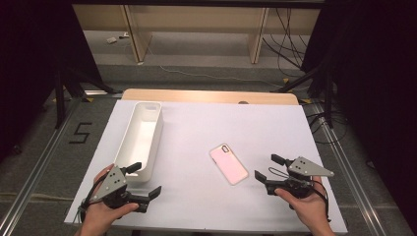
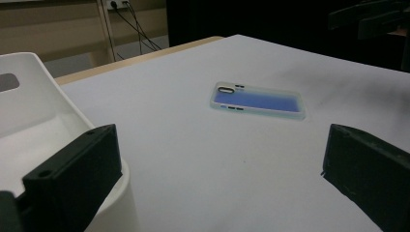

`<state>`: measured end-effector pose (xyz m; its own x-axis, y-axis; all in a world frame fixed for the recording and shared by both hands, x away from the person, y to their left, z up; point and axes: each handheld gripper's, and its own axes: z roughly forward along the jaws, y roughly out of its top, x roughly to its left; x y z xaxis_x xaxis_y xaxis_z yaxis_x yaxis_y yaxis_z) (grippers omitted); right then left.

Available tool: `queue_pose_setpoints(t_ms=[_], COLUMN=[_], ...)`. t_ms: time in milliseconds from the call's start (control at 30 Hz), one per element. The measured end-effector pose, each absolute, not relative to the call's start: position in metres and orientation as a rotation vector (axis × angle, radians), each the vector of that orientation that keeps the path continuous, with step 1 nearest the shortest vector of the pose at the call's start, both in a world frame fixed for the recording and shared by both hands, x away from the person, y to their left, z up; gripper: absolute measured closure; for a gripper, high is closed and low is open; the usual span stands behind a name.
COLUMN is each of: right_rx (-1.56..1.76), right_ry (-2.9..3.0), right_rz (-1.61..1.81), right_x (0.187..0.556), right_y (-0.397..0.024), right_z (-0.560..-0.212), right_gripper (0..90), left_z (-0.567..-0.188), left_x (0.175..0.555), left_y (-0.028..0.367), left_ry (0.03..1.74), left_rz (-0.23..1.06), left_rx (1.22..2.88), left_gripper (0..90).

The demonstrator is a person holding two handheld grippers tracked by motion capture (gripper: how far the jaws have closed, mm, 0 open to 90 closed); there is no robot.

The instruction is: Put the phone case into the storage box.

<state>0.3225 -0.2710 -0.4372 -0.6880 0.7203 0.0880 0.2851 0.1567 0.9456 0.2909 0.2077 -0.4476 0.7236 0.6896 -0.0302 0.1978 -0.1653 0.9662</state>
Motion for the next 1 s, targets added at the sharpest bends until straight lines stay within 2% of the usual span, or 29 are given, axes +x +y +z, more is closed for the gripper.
queue_pose_setpoints(t_ms=[300,433,533,633,800,833,1000], right_rx=[0.949,0.922,0.928,0.890,0.877,0.886,0.937], right_ry=[2.053,2.068,2.065,2.105,2.162,2.161,2.196], right_rz=[1.543,1.495,1.482,1.469,1.392,1.395,1.349], right_x=[0.323,0.322,0.321,0.323,0.327,0.328,0.338], right_y=[-0.271,-0.270,-0.268,-0.264,-0.256,-0.254,-0.249], right_z=[-0.437,-0.436,-0.436,-0.436,-0.430,-0.430,-0.425], right_gripper=[16.5,22.2,37.6,60.0,86.8,90.0,90.0], left_z=[-0.447,-0.446,-0.446,-0.446,-0.445,-0.445,-0.445], left_x=[0.289,0.289,0.289,0.288,0.287,0.286,0.287], left_y=[0.208,0.208,0.208,0.208,0.209,0.209,0.209], left_ry=[0.726,0.729,0.712,0.709,0.707,0.711,0.705], left_rz=[0.512,0.511,0.511,0.510,0.509,0.512,0.516], left_rx=[1.716,1.712,1.713,1.715,1.708,1.714,1.721], left_gripper=[0.0,0.0,0.0,0.0,0.0,0.0,0.0])
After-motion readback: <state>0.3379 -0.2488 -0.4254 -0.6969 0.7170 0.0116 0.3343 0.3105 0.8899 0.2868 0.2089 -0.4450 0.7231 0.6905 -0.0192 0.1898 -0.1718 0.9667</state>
